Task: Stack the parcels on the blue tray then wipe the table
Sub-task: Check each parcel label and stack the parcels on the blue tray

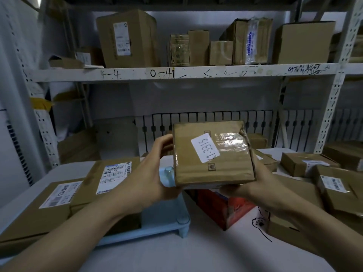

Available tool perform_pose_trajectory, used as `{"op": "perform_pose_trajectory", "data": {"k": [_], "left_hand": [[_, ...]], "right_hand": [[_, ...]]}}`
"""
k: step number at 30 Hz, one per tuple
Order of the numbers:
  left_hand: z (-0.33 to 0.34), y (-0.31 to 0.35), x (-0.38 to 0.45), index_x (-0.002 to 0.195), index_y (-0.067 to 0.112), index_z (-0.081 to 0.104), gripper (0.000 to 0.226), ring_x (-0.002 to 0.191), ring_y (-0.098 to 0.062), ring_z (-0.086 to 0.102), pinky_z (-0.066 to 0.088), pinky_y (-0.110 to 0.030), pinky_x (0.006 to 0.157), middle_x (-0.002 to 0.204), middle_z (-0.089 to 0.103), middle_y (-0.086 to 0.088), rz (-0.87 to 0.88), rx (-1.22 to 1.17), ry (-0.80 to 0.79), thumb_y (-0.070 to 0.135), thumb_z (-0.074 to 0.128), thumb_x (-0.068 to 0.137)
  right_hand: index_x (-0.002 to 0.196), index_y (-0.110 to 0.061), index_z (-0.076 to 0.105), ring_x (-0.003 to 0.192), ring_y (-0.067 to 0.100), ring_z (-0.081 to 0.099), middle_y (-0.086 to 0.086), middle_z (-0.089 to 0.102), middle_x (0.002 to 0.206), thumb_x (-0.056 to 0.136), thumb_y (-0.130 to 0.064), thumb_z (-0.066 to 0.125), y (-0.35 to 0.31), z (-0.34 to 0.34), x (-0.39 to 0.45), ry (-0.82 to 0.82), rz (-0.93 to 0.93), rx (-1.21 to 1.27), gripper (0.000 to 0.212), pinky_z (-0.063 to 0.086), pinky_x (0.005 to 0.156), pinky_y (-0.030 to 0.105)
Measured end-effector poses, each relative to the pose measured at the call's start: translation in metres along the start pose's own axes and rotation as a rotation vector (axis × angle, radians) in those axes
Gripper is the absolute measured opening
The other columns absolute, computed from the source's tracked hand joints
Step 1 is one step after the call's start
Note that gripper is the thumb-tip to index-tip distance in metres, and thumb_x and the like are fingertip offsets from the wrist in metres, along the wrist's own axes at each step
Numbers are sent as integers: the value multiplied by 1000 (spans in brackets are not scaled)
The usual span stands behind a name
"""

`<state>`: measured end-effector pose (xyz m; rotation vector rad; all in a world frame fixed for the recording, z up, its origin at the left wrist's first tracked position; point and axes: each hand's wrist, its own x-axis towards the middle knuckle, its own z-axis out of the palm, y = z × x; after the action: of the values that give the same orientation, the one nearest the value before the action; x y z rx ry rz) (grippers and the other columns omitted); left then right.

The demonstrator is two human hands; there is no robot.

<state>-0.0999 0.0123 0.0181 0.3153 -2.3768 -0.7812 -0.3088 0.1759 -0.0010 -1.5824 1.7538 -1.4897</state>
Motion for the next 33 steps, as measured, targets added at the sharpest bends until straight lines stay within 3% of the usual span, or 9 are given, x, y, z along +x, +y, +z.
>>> {"op": "perform_pose_trajectory", "data": {"k": [5,9,14,21,23,25,29,31,33], "left_hand": [[0,-3,-1,145,38,23,103,125,-1,53,51,-30,98,132,52,26,15,14,28,17,89,67],[-4,-3,-1,145,38,25,101,125,1,52,52,-27,97,132,52,26,22,10,30,15,88,69],[-6,-5,-2,144,41,24,103,127,-2,52,53,-33,96,133,52,26,16,13,9,17,89,68],[-5,-7,-1,144,38,24,104,128,4,49,46,-10,93,132,52,30,29,19,-11,15,89,67],[-4,-7,-1,144,35,25,103,126,3,51,46,-9,90,130,53,30,35,3,-14,12,89,67],[-4,-7,0,144,33,26,104,124,2,53,48,-11,88,129,54,28,39,-19,-15,7,89,66],[-2,-11,-1,147,32,26,104,121,-4,58,52,-19,88,132,57,21,44,-62,-14,4,87,68],[0,-12,-1,145,33,32,97,120,-4,59,52,-22,90,129,60,22,46,-81,13,2,85,69],[2,-13,0,145,37,34,97,121,-5,58,51,-29,96,129,60,21,32,-118,48,4,85,70]], "right_hand": [[144,-32,35,105,12,68,-12,70,113,72,11,79,1,0,-2,-8,-35,19,95,58,80,25],[144,-36,32,101,9,69,-16,69,109,68,3,82,4,3,3,-3,-35,17,99,57,78,22],[151,-39,22,119,8,61,-6,58,134,62,-11,86,8,0,5,-15,-27,-21,113,54,93,23],[150,-43,25,117,15,61,-3,61,129,65,0,86,18,-4,5,-52,-7,-35,112,56,83,25],[149,-44,27,125,14,56,-3,59,132,63,-8,87,20,-4,5,-44,6,-45,111,55,87,25],[147,-49,26,132,13,50,-6,57,137,59,-19,88,20,-5,4,-29,5,-59,112,54,97,31],[141,-50,31,134,9,46,-17,56,135,60,-14,88,16,-5,2,-11,-45,-69,105,49,105,40],[139,-48,33,133,3,45,-24,53,134,58,-17,87,14,-5,2,2,-51,-69,102,46,107,38],[137,-46,33,129,-4,46,-26,51,134,57,-19,88,13,-5,2,28,-54,-56,101,47,102,26]]}}
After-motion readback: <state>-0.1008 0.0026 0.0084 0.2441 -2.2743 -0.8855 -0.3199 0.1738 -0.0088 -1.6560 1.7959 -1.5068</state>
